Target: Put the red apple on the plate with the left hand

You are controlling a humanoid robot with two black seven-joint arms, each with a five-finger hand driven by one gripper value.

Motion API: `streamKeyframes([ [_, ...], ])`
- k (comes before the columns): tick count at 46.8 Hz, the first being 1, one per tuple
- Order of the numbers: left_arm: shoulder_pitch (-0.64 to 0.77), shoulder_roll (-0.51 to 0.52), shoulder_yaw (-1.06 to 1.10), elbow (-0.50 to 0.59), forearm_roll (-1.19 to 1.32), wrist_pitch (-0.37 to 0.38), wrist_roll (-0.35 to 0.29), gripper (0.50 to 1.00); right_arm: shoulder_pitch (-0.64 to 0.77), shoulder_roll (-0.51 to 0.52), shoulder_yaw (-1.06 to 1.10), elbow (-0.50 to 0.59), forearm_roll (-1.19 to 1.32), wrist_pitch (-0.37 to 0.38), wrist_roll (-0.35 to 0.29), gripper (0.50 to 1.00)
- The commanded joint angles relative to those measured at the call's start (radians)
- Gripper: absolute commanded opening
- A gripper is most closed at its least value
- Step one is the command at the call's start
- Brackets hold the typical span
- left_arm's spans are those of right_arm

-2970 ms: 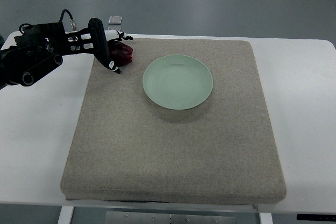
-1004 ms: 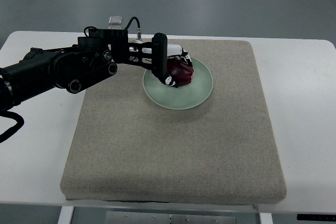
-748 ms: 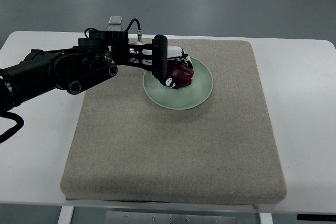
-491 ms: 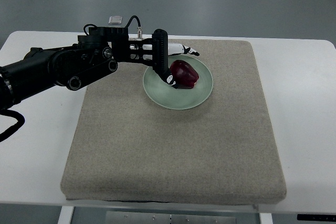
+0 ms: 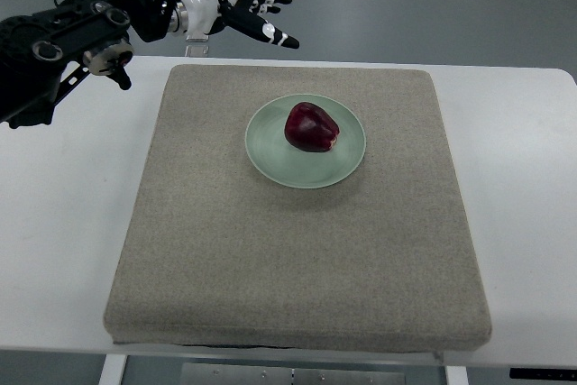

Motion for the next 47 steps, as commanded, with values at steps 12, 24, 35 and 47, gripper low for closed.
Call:
streamKeyframes([
  [12, 0.108, 0.107, -0.135, 0.016, -0.301, -0.13, 0.003, 0.996, 0.0, 0.0, 0.0, -0.001, 0.0, 0.001, 0.0, 0.932],
  [24, 0.174, 0.127, -0.147, 0.024, -0.484, -0.184, 0.037, 0.996, 0.0, 0.0, 0.0, 0.001, 0.0, -0.001, 0.0, 0.932],
  [35, 0.234, 0.119, -0.158, 0.057, -0.558, -0.192, 0.095, 0.996, 0.0, 0.0, 0.0, -0.001, 0.0, -0.001, 0.0, 0.932],
  [47, 0.242, 0.12, -0.173, 0.059, -0.558, -0.223, 0.095, 0.996, 0.0, 0.0, 0.002, 0.001, 0.005, 0.002, 0.0, 0.932],
])
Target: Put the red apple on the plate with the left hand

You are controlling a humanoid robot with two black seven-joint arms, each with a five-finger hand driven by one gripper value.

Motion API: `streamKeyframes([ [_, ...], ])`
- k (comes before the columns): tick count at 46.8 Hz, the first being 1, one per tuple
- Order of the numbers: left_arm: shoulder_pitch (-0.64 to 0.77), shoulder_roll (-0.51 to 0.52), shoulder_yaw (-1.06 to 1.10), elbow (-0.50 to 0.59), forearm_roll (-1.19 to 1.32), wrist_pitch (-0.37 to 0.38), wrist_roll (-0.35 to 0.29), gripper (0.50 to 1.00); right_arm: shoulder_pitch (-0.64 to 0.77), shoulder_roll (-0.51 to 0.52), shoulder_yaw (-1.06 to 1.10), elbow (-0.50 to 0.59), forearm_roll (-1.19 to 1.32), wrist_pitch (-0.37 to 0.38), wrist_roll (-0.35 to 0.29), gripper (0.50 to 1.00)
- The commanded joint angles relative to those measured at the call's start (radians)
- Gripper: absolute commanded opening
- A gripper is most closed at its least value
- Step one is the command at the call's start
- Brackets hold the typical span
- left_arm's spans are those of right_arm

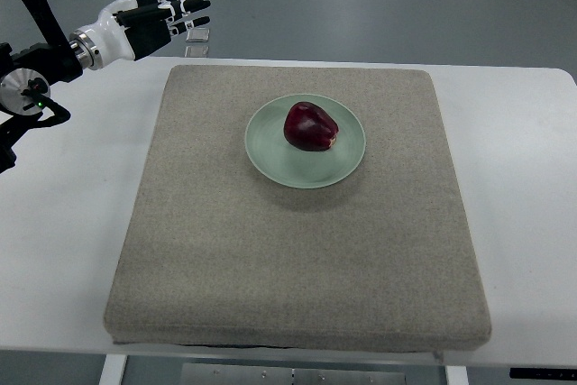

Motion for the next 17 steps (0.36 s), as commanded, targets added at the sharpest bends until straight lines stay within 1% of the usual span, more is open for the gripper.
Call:
streamKeyframes([
  [1, 0.001, 0.0, -0.011, 0.0, 0.001, -0.012, 0.0, 0.996, 0.0, 0.0, 0.001, 0.001, 0.004, 0.008, 0.0, 0.932],
  [17, 0.001, 0.002, -0.012, -0.002, 0.001, -0.017, 0.001, 0.996, -0.002, 0.0, 0.001, 0.016, 0.003, 0.014, -0.005, 0.932],
])
